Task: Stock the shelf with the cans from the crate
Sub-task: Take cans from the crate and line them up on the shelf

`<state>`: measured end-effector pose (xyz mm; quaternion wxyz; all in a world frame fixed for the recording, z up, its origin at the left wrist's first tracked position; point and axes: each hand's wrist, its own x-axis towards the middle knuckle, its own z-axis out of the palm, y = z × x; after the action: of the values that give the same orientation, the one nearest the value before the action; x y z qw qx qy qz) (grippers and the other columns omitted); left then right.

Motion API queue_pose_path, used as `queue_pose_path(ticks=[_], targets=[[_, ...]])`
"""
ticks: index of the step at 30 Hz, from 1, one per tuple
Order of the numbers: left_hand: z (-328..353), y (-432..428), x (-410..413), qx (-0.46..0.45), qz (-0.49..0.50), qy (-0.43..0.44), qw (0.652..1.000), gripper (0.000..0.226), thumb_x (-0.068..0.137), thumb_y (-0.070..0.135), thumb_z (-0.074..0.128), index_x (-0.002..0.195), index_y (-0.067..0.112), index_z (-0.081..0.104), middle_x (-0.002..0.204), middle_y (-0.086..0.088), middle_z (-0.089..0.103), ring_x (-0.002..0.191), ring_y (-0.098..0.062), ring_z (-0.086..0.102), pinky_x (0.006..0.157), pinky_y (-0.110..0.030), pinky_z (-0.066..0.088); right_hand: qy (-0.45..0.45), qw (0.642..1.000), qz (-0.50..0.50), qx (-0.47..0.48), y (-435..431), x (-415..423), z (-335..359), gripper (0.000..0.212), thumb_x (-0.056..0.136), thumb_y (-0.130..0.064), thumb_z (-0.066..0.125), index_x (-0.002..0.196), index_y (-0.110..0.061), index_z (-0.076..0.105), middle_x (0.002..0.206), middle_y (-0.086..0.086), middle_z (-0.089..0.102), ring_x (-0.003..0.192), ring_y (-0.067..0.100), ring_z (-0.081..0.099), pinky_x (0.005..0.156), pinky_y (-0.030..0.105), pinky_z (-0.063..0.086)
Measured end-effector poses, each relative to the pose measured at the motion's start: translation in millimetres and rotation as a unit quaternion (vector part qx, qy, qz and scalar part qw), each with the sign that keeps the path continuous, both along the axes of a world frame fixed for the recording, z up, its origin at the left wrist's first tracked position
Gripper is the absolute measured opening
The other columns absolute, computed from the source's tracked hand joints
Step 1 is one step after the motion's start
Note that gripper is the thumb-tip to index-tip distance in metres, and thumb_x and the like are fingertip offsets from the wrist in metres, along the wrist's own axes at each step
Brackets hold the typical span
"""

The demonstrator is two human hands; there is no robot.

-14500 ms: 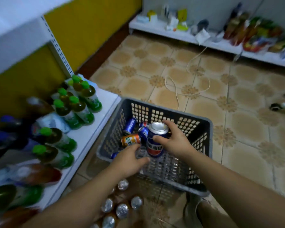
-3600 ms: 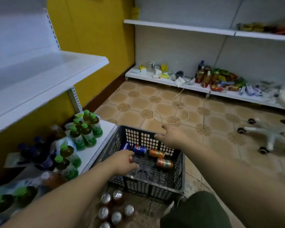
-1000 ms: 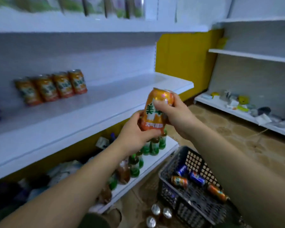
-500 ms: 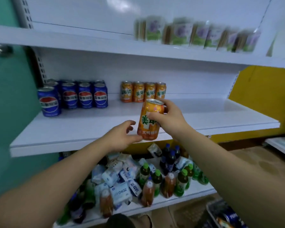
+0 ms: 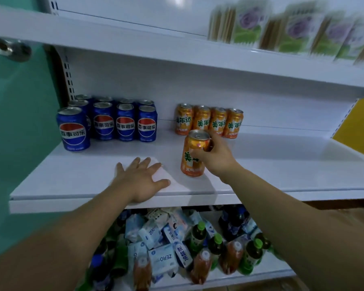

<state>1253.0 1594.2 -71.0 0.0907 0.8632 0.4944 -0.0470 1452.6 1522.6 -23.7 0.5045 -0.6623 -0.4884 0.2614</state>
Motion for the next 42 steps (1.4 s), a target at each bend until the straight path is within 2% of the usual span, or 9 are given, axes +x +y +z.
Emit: queue_pose_path(ticks=[7,13,18,23,28,33,35,39,42], targets=[[-9,3,-2,0.016,-0.003,-0.01,1.0,0.079,0.083,0.079,0.019,0.151,0.043,0.001,0.161,0.01,-0.009,0.148,-0.014,-0.009,0.116,-0.056,-0.006,-0.137,0.99,-0.011,0.012,60,21,0,0.056,0.089,-0.026,0.068,0.137,-0.022,0.041,0.123,0.0,0.057,0.112,0.021,0.055,0.09,0.03,0.044],[-12,5,-3,0.015,-0.003,-0.017,1.0,0.079,0.083,0.079,0.018,0.151,0.043,-0.001,0.16,0.012,-0.011,0.147,-0.012,-0.013,0.116,-0.055,-0.008,-0.21,0.976,-0.061,0.004,107,31,-13,0.062,0.092,-0.036,0.059,0.146,-0.022,0.032,0.144,0.008,0.044,0.127,0.03,0.047,0.102,0.046,0.043],[-13,5,-2,0.015,-0.003,-0.017,1.0,0.079,0.083,0.079,0.018,0.15,0.043,-0.002,0.16,0.012,-0.012,0.147,-0.012,-0.014,0.116,-0.054,-0.009,-0.202,0.977,-0.063,0.036,130,38,-18,0.057,0.096,-0.028,0.055,0.147,-0.019,0.031,0.14,0.009,0.05,0.126,0.029,0.049,0.104,0.039,0.04],[-11,5,-3,0.012,0.001,-0.012,1.0,0.078,0.084,0.079,0.019,0.151,0.042,0.0,0.161,0.012,-0.01,0.147,-0.012,-0.012,0.116,-0.054,-0.009,-0.195,0.978,-0.07,-0.014,127,33,-18,0.06,0.094,-0.032,0.057,0.146,-0.021,0.03,0.137,0.01,0.052,0.122,0.033,0.051,0.097,0.038,0.04],[-4,5,-4,-0.011,0.007,-0.008,1.0,0.079,0.084,0.079,0.02,0.151,0.042,0.0,0.161,0.012,-0.01,0.147,-0.013,-0.01,0.116,-0.055,-0.007,-0.267,0.957,-0.044,-0.106,56,55,0,0.057,0.094,-0.043,0.056,0.143,-0.018,0.04,0.141,0.009,0.049,0.126,0.031,0.049,0.098,0.034,0.039],[11,-1,13,-0.033,0.026,0.014,0.999,0.089,0.081,0.081,0.031,0.153,0.033,0.008,0.162,0.003,0.0,0.148,-0.022,0.002,0.117,-0.055,0.005,-0.272,0.927,-0.13,-0.223,-74,116,14,0.069,0.094,-0.05,0.053,0.148,-0.013,0.033,0.145,0.012,0.045,0.125,0.031,0.049,0.099,0.035,0.039],[18,-22,49,-0.044,-0.028,-0.013,0.999,0.097,0.078,0.08,0.04,0.153,0.023,0.017,0.161,-0.003,0.012,0.146,-0.024,0.016,0.118,-0.048,0.016,-0.262,0.918,-0.165,-0.246,-130,137,10,0.069,0.094,-0.05,0.052,0.149,-0.012,0.032,0.147,0.012,0.043,0.124,0.03,0.049,0.097,0.035,0.04],[24,-118,144,-0.031,-0.22,-0.114,0.968,0.073,0.088,0.055,0.056,0.147,0.019,0.033,0.156,-0.003,0.028,0.141,-0.022,0.03,0.115,-0.037,0.027,-0.22,0.9,-0.231,-0.296,-231,162,-12,0.07,0.093,-0.051,0.054,0.148,-0.013,0.033,0.144,0.01,0.046,0.12,0.03,0.052,0.088,0.036,0.045],[7,-193,200,-0.025,-0.34,-0.12,0.932,0.066,0.089,0.051,0.057,0.145,0.021,0.037,0.153,-0.002,0.033,0.138,-0.022,0.033,0.111,-0.037,0.032,-0.202,0.883,-0.271,-0.327,-300,171,-32,0.071,0.091,-0.054,0.055,0.147,-0.013,0.036,0.145,0.01,0.046,0.124,0.029,0.049,0.094,0.036,0.045]])
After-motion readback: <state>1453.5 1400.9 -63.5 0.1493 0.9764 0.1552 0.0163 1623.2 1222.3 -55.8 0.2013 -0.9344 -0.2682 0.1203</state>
